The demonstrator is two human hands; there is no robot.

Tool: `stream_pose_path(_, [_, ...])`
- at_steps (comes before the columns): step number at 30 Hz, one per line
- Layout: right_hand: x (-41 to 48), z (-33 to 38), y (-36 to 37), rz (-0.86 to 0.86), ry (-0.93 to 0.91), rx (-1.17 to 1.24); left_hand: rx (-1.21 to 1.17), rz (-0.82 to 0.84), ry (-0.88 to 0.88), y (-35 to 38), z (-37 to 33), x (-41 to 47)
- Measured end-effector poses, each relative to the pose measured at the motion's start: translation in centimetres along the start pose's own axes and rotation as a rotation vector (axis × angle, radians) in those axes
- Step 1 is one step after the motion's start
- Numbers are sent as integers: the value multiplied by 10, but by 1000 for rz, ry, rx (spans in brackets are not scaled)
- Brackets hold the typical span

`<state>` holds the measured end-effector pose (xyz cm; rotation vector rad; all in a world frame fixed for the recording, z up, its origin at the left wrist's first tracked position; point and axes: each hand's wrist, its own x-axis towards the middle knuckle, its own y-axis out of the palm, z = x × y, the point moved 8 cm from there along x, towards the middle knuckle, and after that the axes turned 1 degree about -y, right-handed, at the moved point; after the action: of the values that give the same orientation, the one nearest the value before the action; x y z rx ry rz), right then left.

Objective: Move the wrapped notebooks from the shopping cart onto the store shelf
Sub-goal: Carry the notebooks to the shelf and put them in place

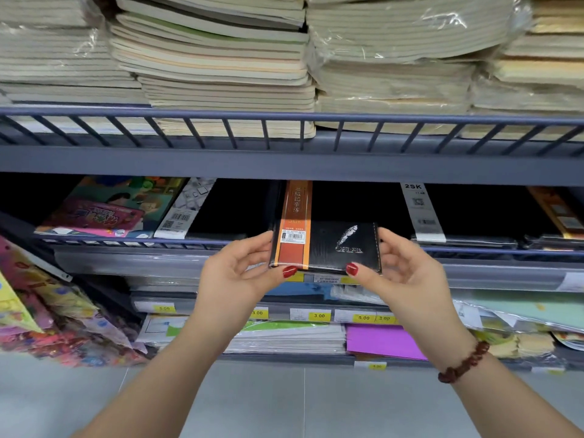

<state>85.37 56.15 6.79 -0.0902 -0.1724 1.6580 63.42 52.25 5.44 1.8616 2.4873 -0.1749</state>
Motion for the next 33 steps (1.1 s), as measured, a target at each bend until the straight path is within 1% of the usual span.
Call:
stream_pose_path(1, [1,4,-4,-27,-45,-91,24,-17,29,-1,-1,0])
stream_pose_path(3, [5,8,-5,-22,-117,-235,91,-72,106,-5,-5,1])
stream_pose_path(5, [13,10,-2,20,-140,-312,164,-137,187,-10,-10,4])
stream_pose_path(7, [23,11,0,37,-150,-352,207,-172,222,-12,-15,9])
stream_pose_path(11, [42,9,2,53,-118,-387,183,-147,120,-5,-11,22])
stream_pose_path(16, [58,1,4,107,-73,-345,132,-132,74,1,-8,35])
stream_pose_path(22, [65,-8,6,125,-55,-312,170,-152,113,2,-10,39])
stream_pose_path(26, [66,-6,6,134,-54,-332,191,-153,103,2,-10,43])
stream_pose_path(29, [61,3,7,157,-94,-442,228,-136,85,2,-12,39])
stream_pose_path(33, [41,23,1,140,-207,-690,355,-124,79,-6,-23,22])
